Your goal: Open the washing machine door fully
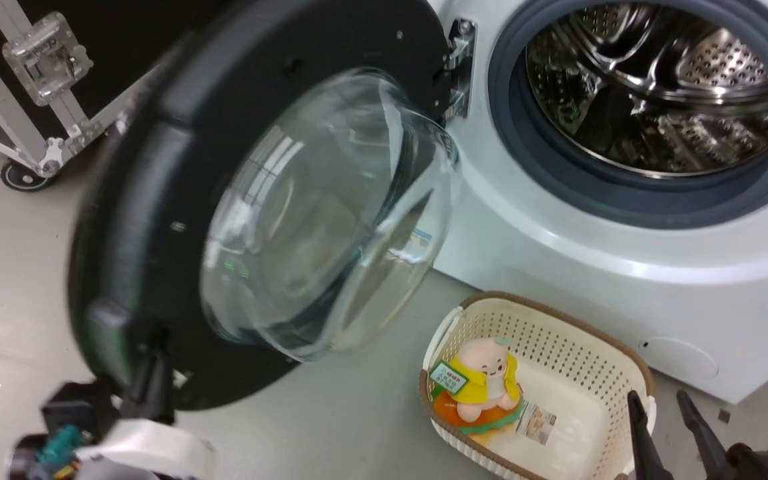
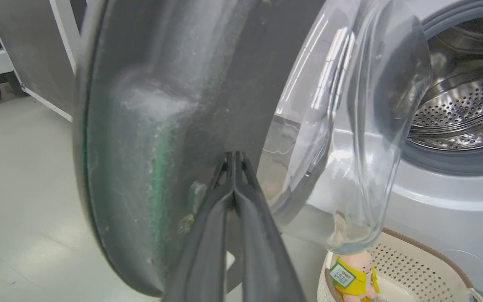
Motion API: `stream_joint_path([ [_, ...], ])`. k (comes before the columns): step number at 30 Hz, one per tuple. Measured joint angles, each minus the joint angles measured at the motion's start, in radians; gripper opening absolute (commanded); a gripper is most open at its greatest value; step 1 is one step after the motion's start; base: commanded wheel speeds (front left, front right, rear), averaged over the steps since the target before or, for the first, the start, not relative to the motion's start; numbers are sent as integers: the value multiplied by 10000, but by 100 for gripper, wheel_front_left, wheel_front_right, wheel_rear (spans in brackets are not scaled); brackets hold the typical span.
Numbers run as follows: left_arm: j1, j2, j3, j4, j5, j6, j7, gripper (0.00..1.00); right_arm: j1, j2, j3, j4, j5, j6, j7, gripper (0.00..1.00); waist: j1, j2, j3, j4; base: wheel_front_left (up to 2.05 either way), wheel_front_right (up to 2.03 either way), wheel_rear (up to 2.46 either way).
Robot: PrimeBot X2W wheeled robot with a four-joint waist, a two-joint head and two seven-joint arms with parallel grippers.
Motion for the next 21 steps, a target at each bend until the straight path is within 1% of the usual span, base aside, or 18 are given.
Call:
stream_joint_path([
  [3,-407,263,393,564,-211,-86,-136,0,2,-42,-46,-267,-86,2,104,100,-1,0,245,-106,0,0,0],
  [4,-407,263,393,564,-211,-86,-136,0,2,-42,-46,-267,-86,2,104,100,-1,0,245,-106,0,0,0],
  [5,-680,416,637,953,-311,-86,-257,0,-13,-107,-98,-443,-148,2,222,100,0,0,431,-215,0,0,0],
  [7,-993,546,830,1323,-389,-94,-353,0,-19,-178,-171,-662,-190,0,351,100,0,-1,628,-327,0,0,0],
  [10,-1526,694,1137,1958,-569,-159,-487,0,-28,-334,-274,-941,-234,0,541,100,0,0,927,-486,0,0,0],
  [11,-1526,694,1137,1958,-569,-159,-487,0,-28,-334,-274,-941,-234,0,541,100,0,0,927,-486,0,0,0],
  [12,-1930,729,1469,2452,-911,-173,-600,0,-39,-384,-347,-1085,-249,2,637,100,0,0,1109,-597,0,0,0],
  [13,-1930,729,1469,2452,-911,-173,-600,0,-39,-384,-347,-1085,-249,2,637,100,0,0,1109,-597,0,0,0],
  [14,-2263,934,1703,2907,-989,-173,-725,0,-89,-405,-437,-1254,-274,2,725,100,1,0,1270,-713,0,0,0],
  [17,-2708,1187,2048,3473,-1177,-176,-941,0,-252,-422,-535,-1505,-318,2,853,100,1,0,1481,-882,0,0,0],
  [18,-2708,1187,2048,3473,-1177,-176,-941,0,-252,-422,-535,-1505,-318,2,853,100,1,0,1481,-882,0,0,0],
  [19,-2979,1356,2238,3858,-1302,-228,-1062,0,-264,-431,-566,-1649,-320,2,932,100,1,0,1605,-976,0,0,0],
  [20,-2979,1356,2238,3858,-1302,-228,-1062,0,-264,-431,-566,-1649,-320,2,932,100,1,0,1605,-976,0,0,0],
  [21,-3232,1536,2366,4266,-1390,-301,-1170,0,-264,-451,-591,-1726,-320,2,984,100,0,0,1713,-1055,0,0,0],
])
